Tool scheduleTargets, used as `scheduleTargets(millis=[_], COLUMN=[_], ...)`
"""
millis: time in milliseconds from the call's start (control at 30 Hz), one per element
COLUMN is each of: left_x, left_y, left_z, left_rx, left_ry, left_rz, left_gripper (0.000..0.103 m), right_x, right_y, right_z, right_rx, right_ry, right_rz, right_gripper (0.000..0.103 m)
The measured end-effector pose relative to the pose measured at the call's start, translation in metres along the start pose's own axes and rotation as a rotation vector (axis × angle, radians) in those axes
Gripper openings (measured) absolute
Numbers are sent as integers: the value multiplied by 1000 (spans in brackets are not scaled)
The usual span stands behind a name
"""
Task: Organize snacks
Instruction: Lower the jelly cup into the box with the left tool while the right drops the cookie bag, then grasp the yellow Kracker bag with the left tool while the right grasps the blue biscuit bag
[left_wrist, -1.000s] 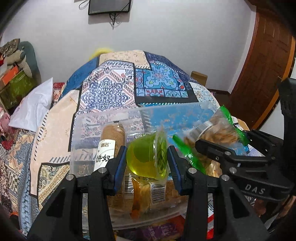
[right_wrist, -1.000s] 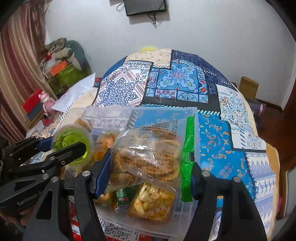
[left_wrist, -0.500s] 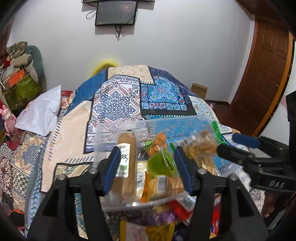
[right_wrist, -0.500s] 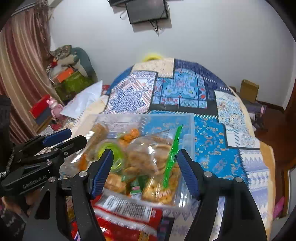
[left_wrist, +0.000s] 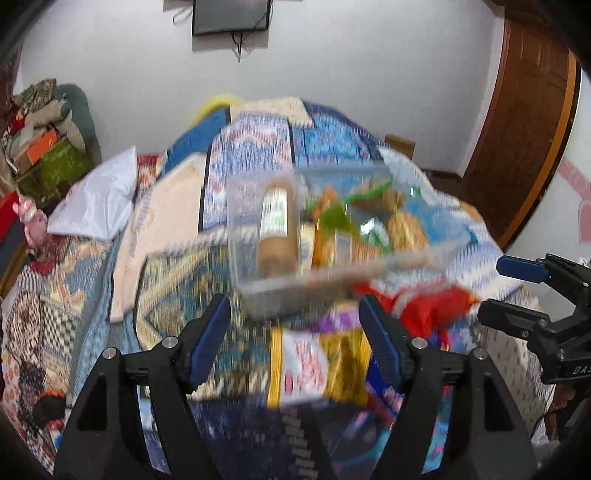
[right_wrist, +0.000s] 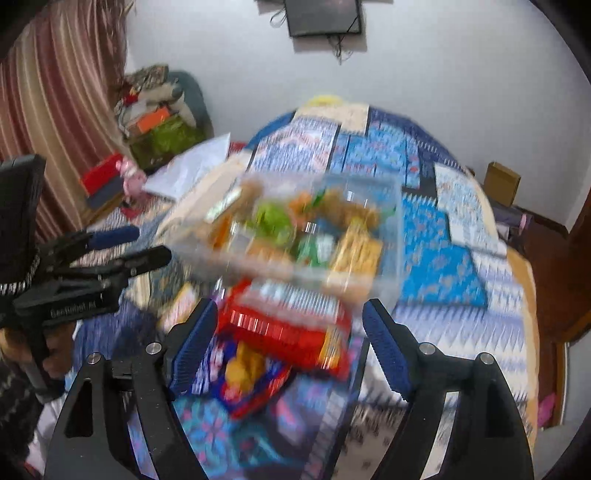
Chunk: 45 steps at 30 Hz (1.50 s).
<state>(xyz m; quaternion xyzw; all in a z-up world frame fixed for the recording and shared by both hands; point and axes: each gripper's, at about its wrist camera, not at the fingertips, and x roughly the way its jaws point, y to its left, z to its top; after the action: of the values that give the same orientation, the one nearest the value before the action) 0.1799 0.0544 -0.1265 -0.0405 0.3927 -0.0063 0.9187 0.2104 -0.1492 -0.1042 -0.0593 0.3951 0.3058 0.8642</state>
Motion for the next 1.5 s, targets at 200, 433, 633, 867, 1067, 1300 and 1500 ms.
scheduleTargets(millis=[200,433,633,867,1067,1300,1500], left_x=[10,29,55,59,50,29,6], left_y=[-2,-15,-10,1,4,6,4], left_z=[-34,-44,-43,-46,-50,-50,-52], left_rx=[-9,9,-47,-78,-81,-75,-71], left_ry=[77,123,164,138,113,87,61], left_rz=[-40,-58,-67,-71,-60,-58,-57], left_gripper=[72,72,72,53,48,36,32], right_x=[9,19,33,56,67,52,32], right_y=[7,10,18,25,24,30,33], right_z=[-29,-36,-37,-39,-41,-43,-45], right_rx=[9,36,46,62,104,54,30], right_ry=[75,103,131,166,176,144,109], right_rz=[20,43,71,86,131,122,124], right_gripper=[78,78,78,78,78,59,50])
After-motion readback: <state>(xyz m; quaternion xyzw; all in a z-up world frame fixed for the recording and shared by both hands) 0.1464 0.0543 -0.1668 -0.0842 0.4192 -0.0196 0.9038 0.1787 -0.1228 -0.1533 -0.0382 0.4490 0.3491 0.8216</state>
